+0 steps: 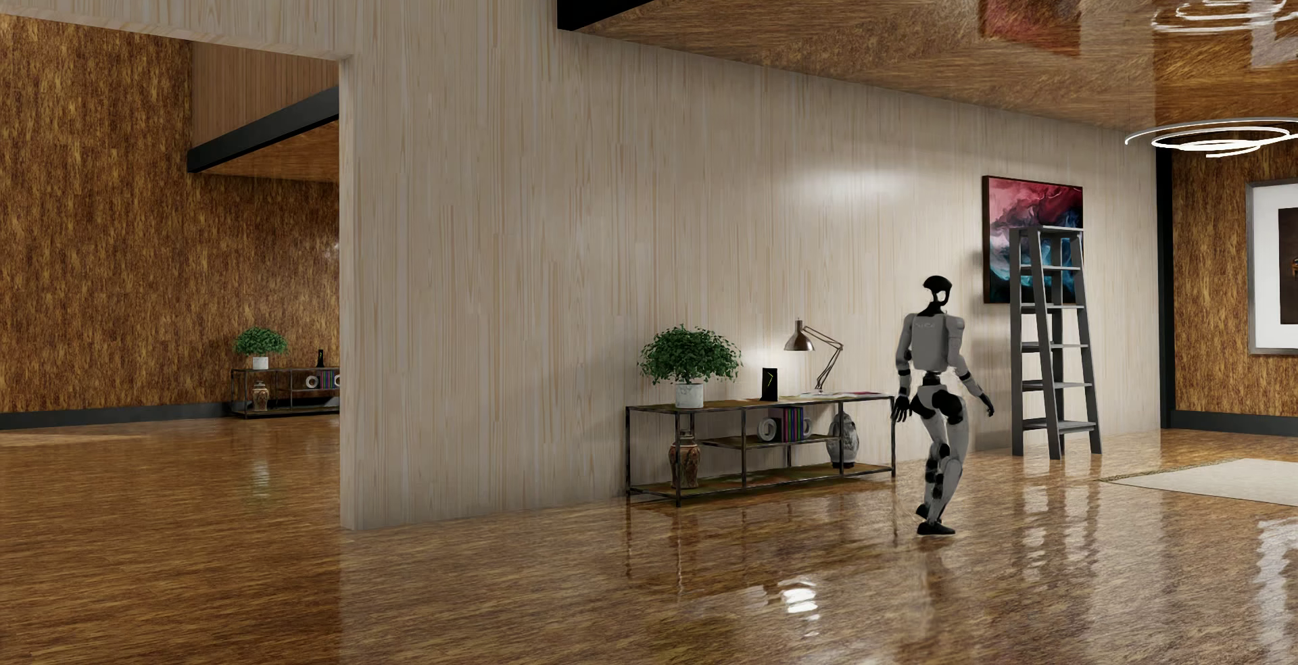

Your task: Go to the dark gray shelves

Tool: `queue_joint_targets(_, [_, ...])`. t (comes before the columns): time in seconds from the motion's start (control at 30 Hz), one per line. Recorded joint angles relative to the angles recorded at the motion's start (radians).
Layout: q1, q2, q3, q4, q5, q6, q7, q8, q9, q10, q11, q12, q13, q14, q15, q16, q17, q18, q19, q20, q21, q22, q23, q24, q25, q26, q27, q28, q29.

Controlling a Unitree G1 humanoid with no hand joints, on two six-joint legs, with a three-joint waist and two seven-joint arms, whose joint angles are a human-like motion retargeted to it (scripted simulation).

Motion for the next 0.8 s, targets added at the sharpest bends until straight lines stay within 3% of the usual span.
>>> queue_joint_targets(0.03, [-0.005,0.05,0.01,0.004,0.01,0.003,0.046,0.012,-0.002,-0.225,-0.03,0.015,-0.048,0.023,-0.021,-0.013,-0.011,0.02,0.01,0.015,0.019,-0.001,-0.029,0.004,0.008,-0.016,-0.03,-0.017,-0.027])
queue_joint_targets(0.07, [0.014,0.104,0.016,-0.026,0.016,0.004,0.083,0.013,-0.005,-0.501,-0.069,0.014,-0.089,0.068,-0.037,-0.017,-0.025,-0.013,0.02,0.015,0.038,0.0,-0.062,0.026,0.015,-0.02,-0.043,-0.042,-0.052])
queue_joint_targets(0.13, [0.001,0.216,0.022,-0.147,0.018,-0.001,-0.028,0.001,-0.009,-0.855,-0.14,-0.007,-0.136,-0.01,-0.06,-0.008,-0.054,-0.136,0.038,-0.001,0.075,-0.002,-0.133,0.098,0.028,-0.038,-0.029,-0.059,-0.076])
queue_joint_targets(0.17, [-0.019,0.264,0.017,-0.178,0.017,-0.004,-0.023,-0.02,-0.009,-0.843,-0.144,-0.023,-0.133,-0.036,-0.076,0.001,-0.071,-0.112,0.042,-0.005,0.086,-0.009,-0.168,0.13,0.034,-0.057,-0.018,-0.061,-0.088])
queue_joint_targets(0.23, [-0.042,0.34,0.019,-0.212,-0.007,-0.022,0.009,-0.054,-0.006,-0.679,-0.099,-0.051,-0.102,0.094,-0.041,-0.013,-0.095,0.024,0.066,0.047,0.1,-0.05,-0.196,0.129,0.067,-0.044,0.013,-0.005,-0.072])
queue_joint_targets(0.27, [-0.032,0.356,0.028,-0.214,-0.035,-0.039,0.027,-0.051,-0.004,-0.6,-0.034,-0.05,-0.083,0.15,0.017,-0.041,-0.11,0.053,0.067,0.094,0.128,-0.089,-0.177,0.097,0.055,-0.023,0.043,0.042,-0.049])
queue_joint_targets(0.3, [-0.024,0.34,0.037,-0.21,-0.071,-0.06,0.051,-0.047,0.001,-0.513,0.084,-0.045,-0.062,0.133,0.128,-0.071,-0.123,0.097,0.04,0.143,0.161,-0.132,-0.139,0.044,0.028,-0.009,0.077,0.096,-0.021])
queue_joint_targets(0.37, [0.021,0.203,0.047,-0.238,-0.19,-0.104,0.086,-0.044,0.01,-0.406,0.466,-0.075,-0.017,0.003,0.339,-0.121,-0.136,0.108,0.084,0.225,0.194,-0.158,-0.027,-0.103,-0.013,0.008,0.155,0.179,0.066])
queue_joint_targets(0.4, [0.069,0.11,0.042,-0.263,-0.244,-0.124,0.091,-0.029,0.013,-0.403,0.645,-0.114,0.015,-0.044,0.401,-0.12,-0.133,0.104,0.078,0.237,0.187,-0.129,0.022,-0.147,-0.017,0.027,0.195,0.188,0.105])
queue_joint_targets(0.43, [0.127,0.009,0.034,-0.288,-0.274,-0.14,0.09,-0.006,0.015,-0.421,0.78,-0.164,0.055,-0.078,0.343,-0.102,-0.12,0.097,0.059,0.219,0.15,-0.08,0.051,-0.145,0.006,0.048,0.22,0.183,0.119])
queue_joint_targets(0.47, [0.191,-0.089,0.023,-0.31,-0.304,-0.151,0.082,0.009,0.016,-0.453,0.872,-0.22,0.106,-0.103,0.296,-0.072,-0.109,0.09,0.041,0.166,0.099,-0.018,0.058,-0.096,0.035,0.068,0.233,0.156,0.109])
queue_joint_targets(0.53, [0.316,-0.269,-0.012,-0.348,-0.353,-0.16,0.049,0.023,0.014,-0.53,0.921,-0.326,0.219,-0.14,0.3,-0.002,-0.077,0.076,0.033,0.011,-0.016,0.07,0.018,0.076,0.121,0.019,0.232,0.134,0.08])
queue_joint_targets(0.57, [0.375,-0.343,-0.033,-0.361,-0.366,-0.161,0.026,0.022,0.012,-0.566,0.876,-0.369,0.277,-0.16,0.292,0.022,-0.07,0.067,0.036,-0.048,-0.054,0.073,-0.013,0.144,0.154,-0.02,0.211,0.139,0.059])
queue_joint_targets(0.6, [0.431,-0.408,-0.054,-0.369,-0.367,-0.16,0.005,0.025,0.01,-0.595,0.79,-0.402,0.328,-0.183,0.285,0.031,-0.069,0.058,0.031,-0.071,-0.077,0.05,-0.034,0.163,0.165,-0.053,0.199,0.149,0.03])
queue_joint_targets(0.67, [0.523,-0.496,-0.083,-0.381,-0.356,-0.158,-0.03,0.034,0.008,-0.625,0.487,-0.454,0.412,-0.244,0.301,0.028,-0.069,0.039,0.024,-0.061,-0.105,-0.026,-0.056,0.095,0.163,-0.098,0.18,0.162,-0.033])
queue_joint_targets(0.7, [0.565,-0.508,-0.091,-0.384,-0.336,-0.157,-0.048,0.047,0.007,-0.645,0.258,-0.48,0.441,-0.271,0.323,0.028,-0.058,0.028,0.062,-0.052,-0.124,-0.064,-0.057,0.042,0.166,-0.105,0.181,0.17,-0.054])
queue_joint_targets(0.73, [0.604,-0.492,-0.094,-0.387,-0.315,-0.155,-0.065,0.059,0.007,-0.666,-0.016,-0.505,0.463,-0.296,0.337,0.033,-0.04,0.018,0.065,-0.057,-0.146,-0.094,-0.055,0.004,0.179,-0.109,0.194,0.188,-0.061])
queue_joint_targets(0.8, [0.678,-0.502,-0.089,-0.384,-0.3,-0.152,-0.086,0.021,0.012,-0.672,-0.3,-0.538,0.498,-0.341,0.264,0.054,-0.013,-0.008,0.147,-0.101,-0.161,-0.118,-0.042,-0.012,0.181,-0.094,0.227,0.204,-0.029])
